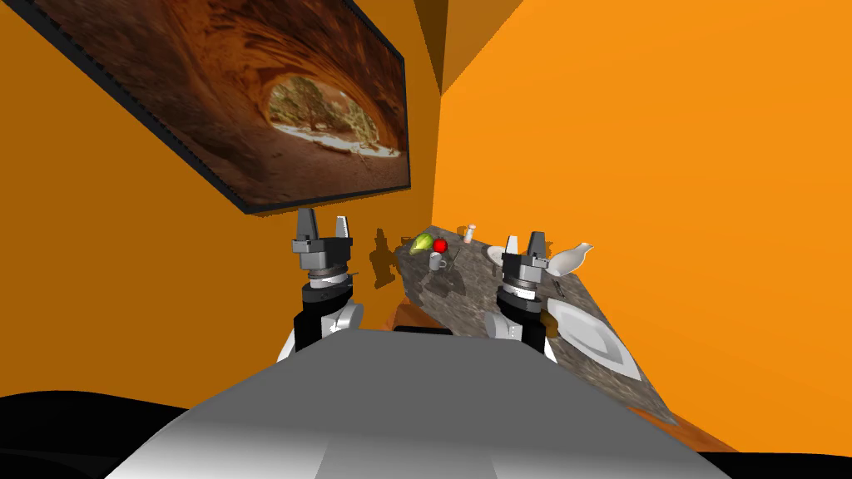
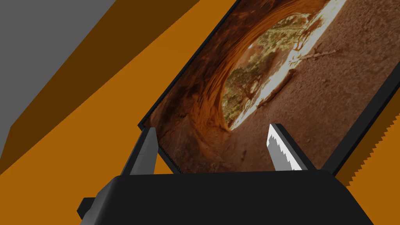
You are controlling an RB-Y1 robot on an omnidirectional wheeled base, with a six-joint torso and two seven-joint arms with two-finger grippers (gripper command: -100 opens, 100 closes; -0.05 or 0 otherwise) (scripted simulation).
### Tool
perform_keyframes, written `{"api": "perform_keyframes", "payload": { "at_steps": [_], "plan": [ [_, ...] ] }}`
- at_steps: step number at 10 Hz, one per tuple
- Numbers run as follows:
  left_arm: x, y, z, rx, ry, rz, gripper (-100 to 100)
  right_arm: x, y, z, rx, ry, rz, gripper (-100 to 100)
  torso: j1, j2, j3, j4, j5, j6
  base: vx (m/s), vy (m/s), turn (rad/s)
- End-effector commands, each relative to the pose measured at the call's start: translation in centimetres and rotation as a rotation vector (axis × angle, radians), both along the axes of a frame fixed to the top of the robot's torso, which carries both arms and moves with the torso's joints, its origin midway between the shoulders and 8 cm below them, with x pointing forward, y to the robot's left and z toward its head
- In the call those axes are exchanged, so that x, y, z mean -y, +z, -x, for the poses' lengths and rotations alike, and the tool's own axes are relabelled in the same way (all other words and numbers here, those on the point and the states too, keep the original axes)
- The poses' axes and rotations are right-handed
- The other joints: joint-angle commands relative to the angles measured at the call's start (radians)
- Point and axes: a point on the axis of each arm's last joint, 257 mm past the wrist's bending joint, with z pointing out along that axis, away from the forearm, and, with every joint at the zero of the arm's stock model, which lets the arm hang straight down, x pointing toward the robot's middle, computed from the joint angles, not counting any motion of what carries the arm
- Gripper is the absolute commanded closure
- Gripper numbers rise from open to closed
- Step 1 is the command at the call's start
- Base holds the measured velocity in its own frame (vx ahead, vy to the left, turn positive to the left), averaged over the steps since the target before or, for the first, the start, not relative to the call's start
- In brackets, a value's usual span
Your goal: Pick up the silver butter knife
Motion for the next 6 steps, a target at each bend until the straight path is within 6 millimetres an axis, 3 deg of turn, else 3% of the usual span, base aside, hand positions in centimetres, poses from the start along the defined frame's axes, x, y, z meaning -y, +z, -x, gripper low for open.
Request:
{"api": "perform_keyframes", "payload": {
  "at_steps": [1, 6],
  "plan": [
    [0.0, 0.0, 0.0, 0.0, 0.0, 0.0, 0, -0.1, -0.1, -0.4, -0.013, 0.006, 0.026, -100, 0.0, 0.0, 0.0, 0.0, 0.0, 0.0, -0.034, 0.023, -0.015],
    [0.0, 0.0, 0.0, 0.0, 0.0, 0.0, 0, 0.6, -1.3, -3.9, -0.109, -0.004, 0.131, -100, 0.0, 0.003, 0.002, 0.001, 0.0, 0.0, -0.054, 0.02, -0.034]
  ]
}}
